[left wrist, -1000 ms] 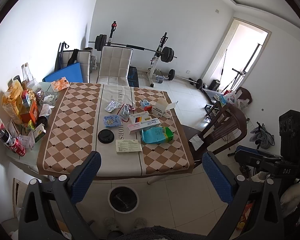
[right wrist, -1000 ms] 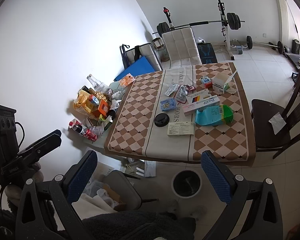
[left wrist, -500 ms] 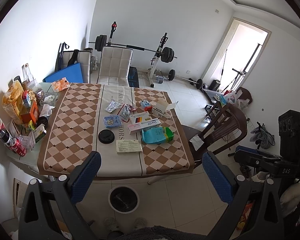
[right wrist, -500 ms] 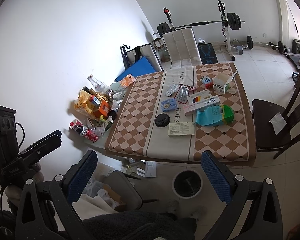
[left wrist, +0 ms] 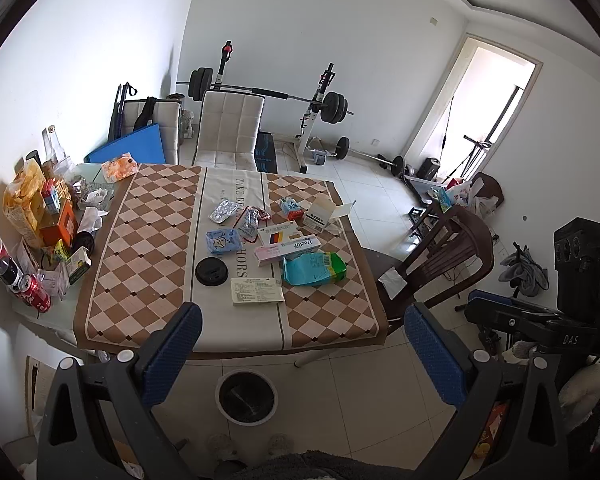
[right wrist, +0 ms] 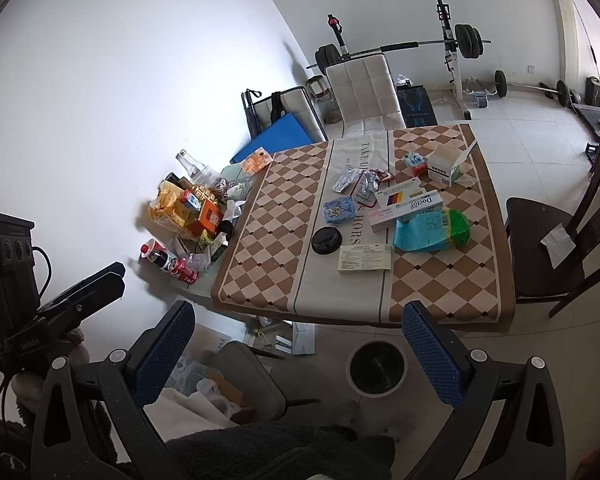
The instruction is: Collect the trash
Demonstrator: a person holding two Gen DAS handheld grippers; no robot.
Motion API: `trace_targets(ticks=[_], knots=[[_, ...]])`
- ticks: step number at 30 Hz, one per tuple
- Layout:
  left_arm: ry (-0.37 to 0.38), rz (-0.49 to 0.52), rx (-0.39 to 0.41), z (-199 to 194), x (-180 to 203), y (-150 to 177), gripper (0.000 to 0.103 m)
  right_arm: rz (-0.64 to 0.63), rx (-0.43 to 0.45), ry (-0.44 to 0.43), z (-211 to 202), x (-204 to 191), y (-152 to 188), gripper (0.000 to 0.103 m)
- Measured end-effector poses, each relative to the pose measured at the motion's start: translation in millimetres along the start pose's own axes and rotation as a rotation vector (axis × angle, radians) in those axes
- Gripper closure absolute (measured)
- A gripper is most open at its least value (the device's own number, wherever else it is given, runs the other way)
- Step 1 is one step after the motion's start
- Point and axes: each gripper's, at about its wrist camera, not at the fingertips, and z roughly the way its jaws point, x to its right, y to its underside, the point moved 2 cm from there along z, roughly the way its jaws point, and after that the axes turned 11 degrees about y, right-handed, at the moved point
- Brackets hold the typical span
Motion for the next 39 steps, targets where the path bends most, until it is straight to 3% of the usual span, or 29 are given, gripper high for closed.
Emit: trace_targets(ticks=[9,13,15,18,20,23,28,31,34,39], knots=[[0.003,0.001,-0.003,0.9,1.4,4.1,0.0,0.001,-0.002,-0.001,5.1,-0.9,-1.4,0.0],[-0.001,-0.003,-0.011,4.7,-4.9,7.8,0.0,0.007,-0.009,0.001,8.3,-25.9,-3.3,0.0],[-0.068,-0.001,-0.009,12.1,-14.5,5.6,0.0,0.023,-0.012,0.011,14.8,-29.3,-4.7,0.0],[-0.291,0.041,-0.002,30.2,-30.4,2.2,0.0,0.061,-0.017,0.06,34.8,-30.4,-7.8,0.0],[-0.401,0.068,-0.013,48.6,-43.6,2.5,0.0,0.09,-0.023,0.131,52.6,-26.8,-11.9,0.0],[-0.446,0.032,-0.064,83.2,-73.2,7.5,0.0,0.125,-0.048,0.221,81.6,-17.1,-14.9,0.0],[-0.496,-0.071,-0.177,148.8,-118.4,11.0,0.0,0.19,-0.134,0.33,151.4,39.1,-28.1,0.0],[-0.479,-0.196,-0.284,196.6,-143.5,9.9,0.0,0.209,-0.206,0.38,203.5,82.9,-41.5,0.0],[-0.47,-0.361,-0.368,246.8,-163.3,17.7,0.0,0.095,-0.312,0.416,266.5,113.8,-59.6,0.0],[-0.584,-0.513,-0.444,323.4,-168.7,30.5,0.0,-0.414,-0.525,0.504,388.7,130.8,-80.4,0.0]])
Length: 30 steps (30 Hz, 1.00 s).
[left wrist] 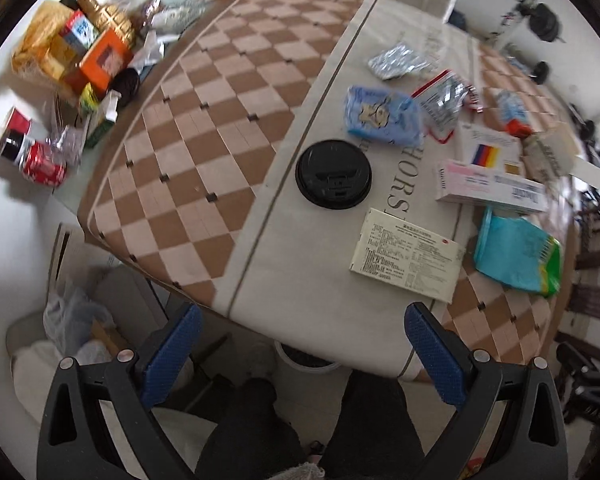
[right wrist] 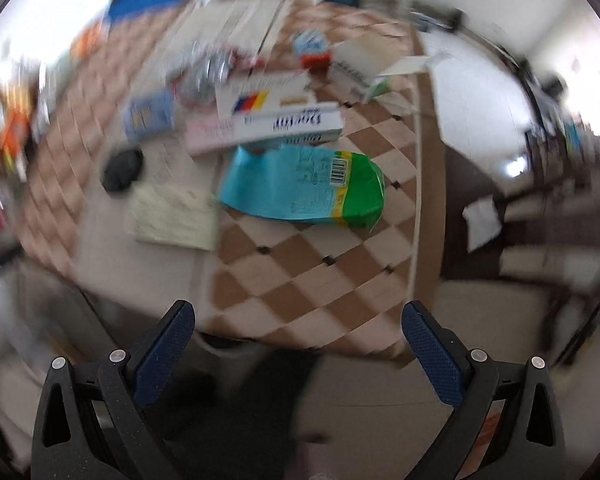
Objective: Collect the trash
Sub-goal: 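Grasp the blue-green snack bag with the right tool while the left tool grasps the cream medicine box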
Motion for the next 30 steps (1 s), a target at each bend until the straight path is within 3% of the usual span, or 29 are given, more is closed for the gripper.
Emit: trace_targets(ticks=[5,8,11,13,18,20,24,30], knots=[[-0.061,-0.142,-0.068,43.1,33.5,-3.9,0.0,-0.476,-0.003,0.174,80.2,-30.9,-55.6,0.0],[-0.101,-0.201,-0.084,60.1,45.3,-5.3,0.0,-0.703,0.02,0.213,112.9,-49.7,-74.4,0.0],[-0.13,-0.241,-0.103,74.2,53.4,-4.8,0.0,-0.854,0.021,0.238,139.1,-62.1,-84.2,0.0],[-0.144,-0.255,-0.115,81.9,57.2,-6.2,0.0,-0.889,0.0,0.217,153.0,-64.4,-89.5,0.0],[-0.136,-0.304,-0.143,98.5,63.5,-14.7,0.0,-0.769,-0.095,0.067,165.2,-42.5,-103.0,0.001],[-0.117,-0.323,-0.162,105.1,67.6,-18.2,0.0,-0.648,-0.163,-0.008,173.2,-21.6,-107.4,0.006],[-0.055,-0.4,-0.203,120.1,70.4,-24.7,0.0,-0.4,-0.25,-0.081,190.7,22.9,-108.8,0.006],[0.032,-0.635,-0.279,153.2,50.6,-34.9,0.0,0.021,-0.306,-0.198,204.8,94.1,-98.6,0.006]])
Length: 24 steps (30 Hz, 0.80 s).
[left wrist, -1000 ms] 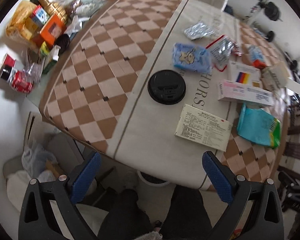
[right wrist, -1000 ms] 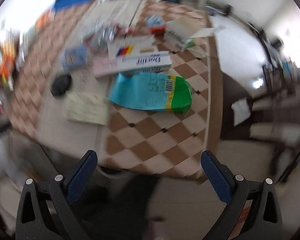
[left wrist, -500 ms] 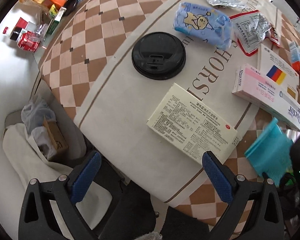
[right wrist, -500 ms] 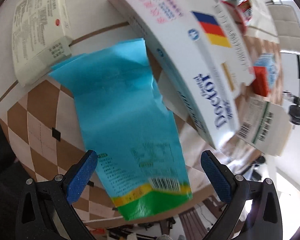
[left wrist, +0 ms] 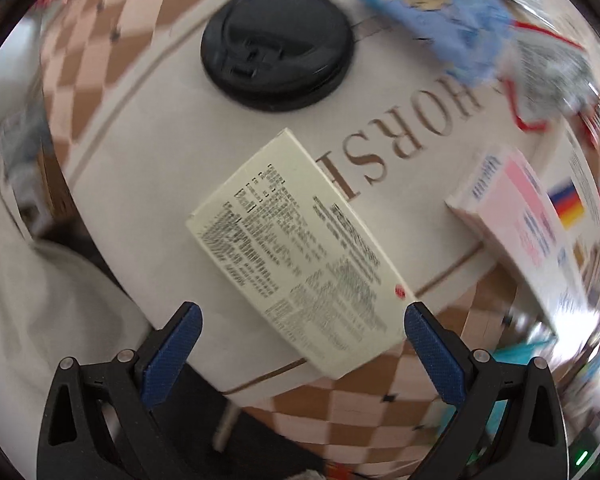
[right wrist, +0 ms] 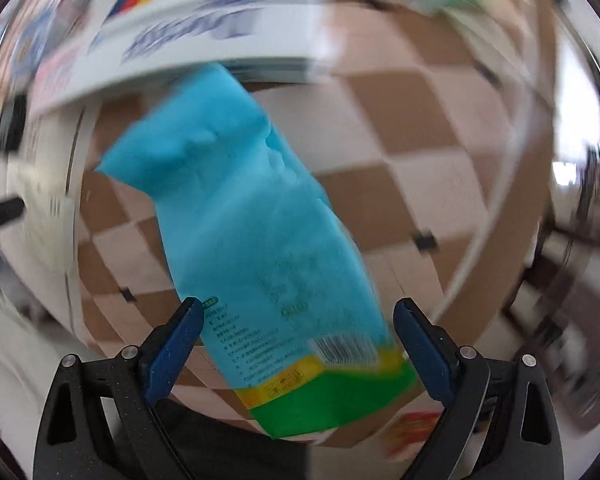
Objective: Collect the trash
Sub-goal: 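Grasp the blue-green snack bag with the right tool while the left tool grasps the cream medicine box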
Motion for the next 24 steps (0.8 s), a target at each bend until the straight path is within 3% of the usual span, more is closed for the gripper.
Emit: trace_targets(ticks=[3,5,7,9,11,14,15,17,20,23,24], knots=[[0.048,-0.08,-0.009,6.0,-4.9,-13.5,0.002,0.106,-0.015,-0.077,2.8,17.0,-0.8,0.006],[0.036,-0.081,-0.001,6.9,-7.2,-21.2,0.013,0.116,-0.011,-0.121,1.7,23.7,-2.1,0.006],[0.024,-0.047,0.007,6.5,-4.6,-26.2,0.013,0.084,0.0,-0.128,5.7,24.7,1.9,0.005],[-0.007,0.054,0.029,2.2,10.5,-27.5,0.014,0.023,0.017,-0.125,2.9,17.4,0.8,0.003],[-0.059,0.226,0.051,-0.1,25.3,-23.6,0.017,-0.039,0.03,-0.094,-2.0,6.0,-2.2,0.002],[-0.145,0.45,0.032,5.8,40.0,-13.3,0.018,-0.15,0.038,-0.033,-2.0,-9.8,-7.5,0.002],[-0.161,0.477,0.031,7.5,40.5,-12.4,0.017,-0.18,0.033,-0.014,-0.1,-13.9,-8.7,0.002],[-0.147,0.461,0.032,9.7,37.7,-17.2,0.016,-0.227,0.016,0.027,1.2,-26.8,-5.3,0.002],[-0.074,0.343,0.01,15.5,26.4,-27.6,0.016,-0.232,-0.008,0.061,14.5,-29.5,-9.6,0.002],[-0.004,0.295,0.036,9.2,13.5,-33.7,0.027,-0.191,-0.021,0.068,21.0,-23.3,-13.1,0.002],[-0.028,0.306,0.058,7.1,14.4,-34.2,0.027,-0.176,-0.017,0.064,23.0,-19.4,-14.6,0.006]])
